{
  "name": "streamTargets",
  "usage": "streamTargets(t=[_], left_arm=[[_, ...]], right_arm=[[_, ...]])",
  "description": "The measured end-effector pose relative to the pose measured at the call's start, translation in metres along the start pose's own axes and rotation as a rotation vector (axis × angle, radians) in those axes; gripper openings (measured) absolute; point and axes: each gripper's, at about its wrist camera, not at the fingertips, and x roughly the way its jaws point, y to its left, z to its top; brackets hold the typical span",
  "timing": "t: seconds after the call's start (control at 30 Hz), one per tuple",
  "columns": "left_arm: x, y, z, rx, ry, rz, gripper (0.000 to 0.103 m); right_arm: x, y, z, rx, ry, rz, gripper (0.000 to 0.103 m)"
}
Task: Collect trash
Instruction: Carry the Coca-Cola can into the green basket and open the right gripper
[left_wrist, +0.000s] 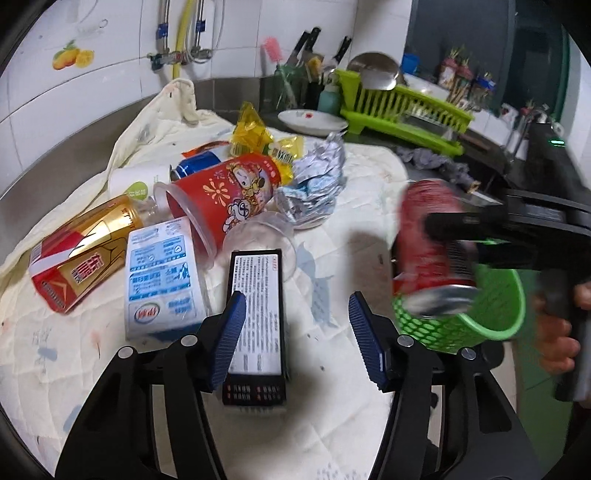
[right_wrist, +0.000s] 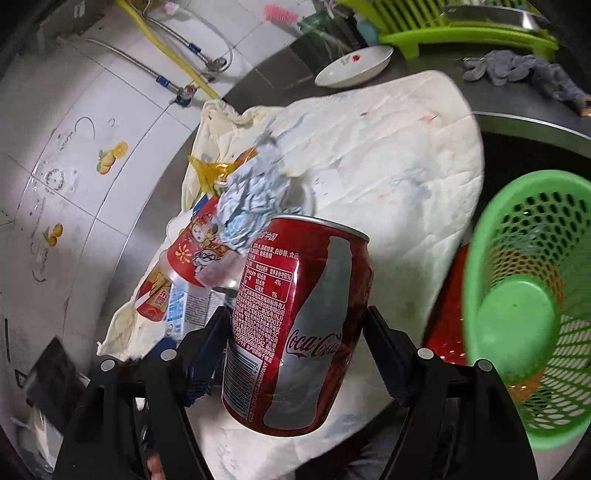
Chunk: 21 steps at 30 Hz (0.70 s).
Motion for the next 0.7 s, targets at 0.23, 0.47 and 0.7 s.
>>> streamTargets(t=[0.23,0.47,0.7], left_arm=[[0.029,0.005,0.005,0.004,0.07,0.074,0.058],[0.041,0.008,0.007,0.007,0.109,0.112,0.067],[0.044,0.003,0.006,0.044,0.131,0.123,0.069]], right_arm=[[-0.037,-0.023,-0.009,-0.044,-0.059,-0.068,0.071],[-0.058,-0.061,-0.009,-0.066,-0.103,-0.204,0.071],[-0.06,-0.108,-0.003,-0.059,-0.091,-0.347,0.071]])
